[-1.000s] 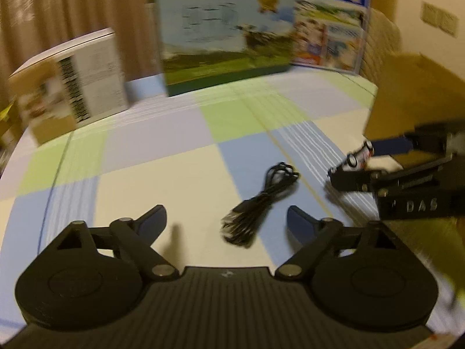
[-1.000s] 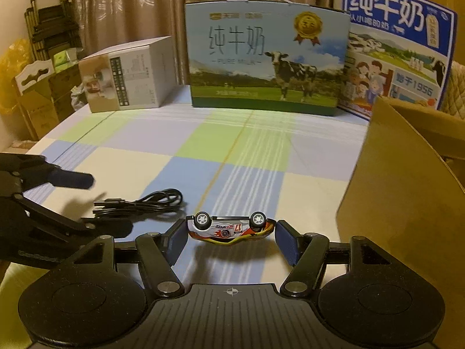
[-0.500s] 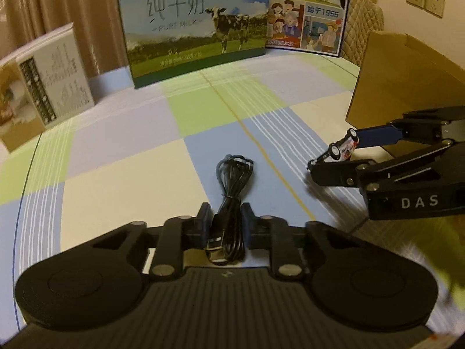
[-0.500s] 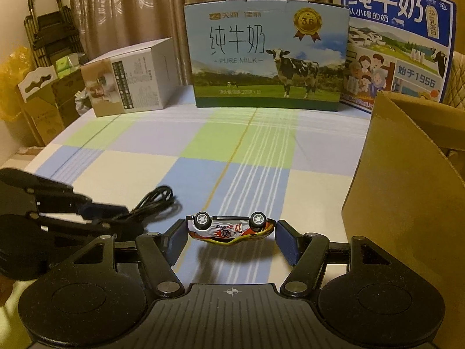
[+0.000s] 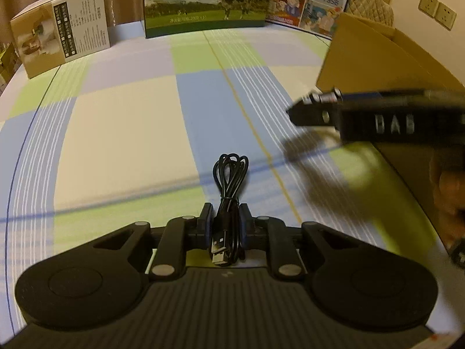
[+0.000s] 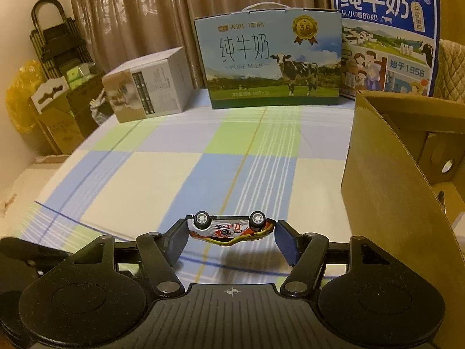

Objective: Organize objects
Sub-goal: 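Carry toy car with right tool while left tool carries black cable toward box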

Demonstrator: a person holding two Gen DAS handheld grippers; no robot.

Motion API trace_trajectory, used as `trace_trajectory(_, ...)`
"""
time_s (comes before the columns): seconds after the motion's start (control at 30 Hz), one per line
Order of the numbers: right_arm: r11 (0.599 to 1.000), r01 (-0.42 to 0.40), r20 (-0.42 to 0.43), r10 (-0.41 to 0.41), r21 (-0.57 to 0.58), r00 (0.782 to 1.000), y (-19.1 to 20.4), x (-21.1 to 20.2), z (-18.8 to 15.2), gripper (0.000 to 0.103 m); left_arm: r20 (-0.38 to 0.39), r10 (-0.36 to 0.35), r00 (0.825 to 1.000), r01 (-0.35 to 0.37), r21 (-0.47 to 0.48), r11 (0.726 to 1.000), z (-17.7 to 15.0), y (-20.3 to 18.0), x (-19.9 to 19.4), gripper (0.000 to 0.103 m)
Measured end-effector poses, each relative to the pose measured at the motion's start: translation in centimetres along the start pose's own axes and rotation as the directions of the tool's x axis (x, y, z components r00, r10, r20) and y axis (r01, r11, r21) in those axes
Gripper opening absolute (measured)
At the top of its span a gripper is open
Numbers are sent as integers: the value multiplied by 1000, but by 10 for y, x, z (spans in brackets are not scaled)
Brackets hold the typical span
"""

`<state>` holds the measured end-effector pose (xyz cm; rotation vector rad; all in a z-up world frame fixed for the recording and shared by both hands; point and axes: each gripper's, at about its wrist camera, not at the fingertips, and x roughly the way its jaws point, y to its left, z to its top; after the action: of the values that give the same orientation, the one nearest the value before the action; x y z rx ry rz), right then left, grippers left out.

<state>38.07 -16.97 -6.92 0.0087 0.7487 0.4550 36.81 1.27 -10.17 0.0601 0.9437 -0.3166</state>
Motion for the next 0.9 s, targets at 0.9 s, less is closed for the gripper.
trace_trajectory(0.9,1000,2,48,-2,-1,999,5,-32,-2,62,63,2,998,1,-39,999,3,-4,-10,11)
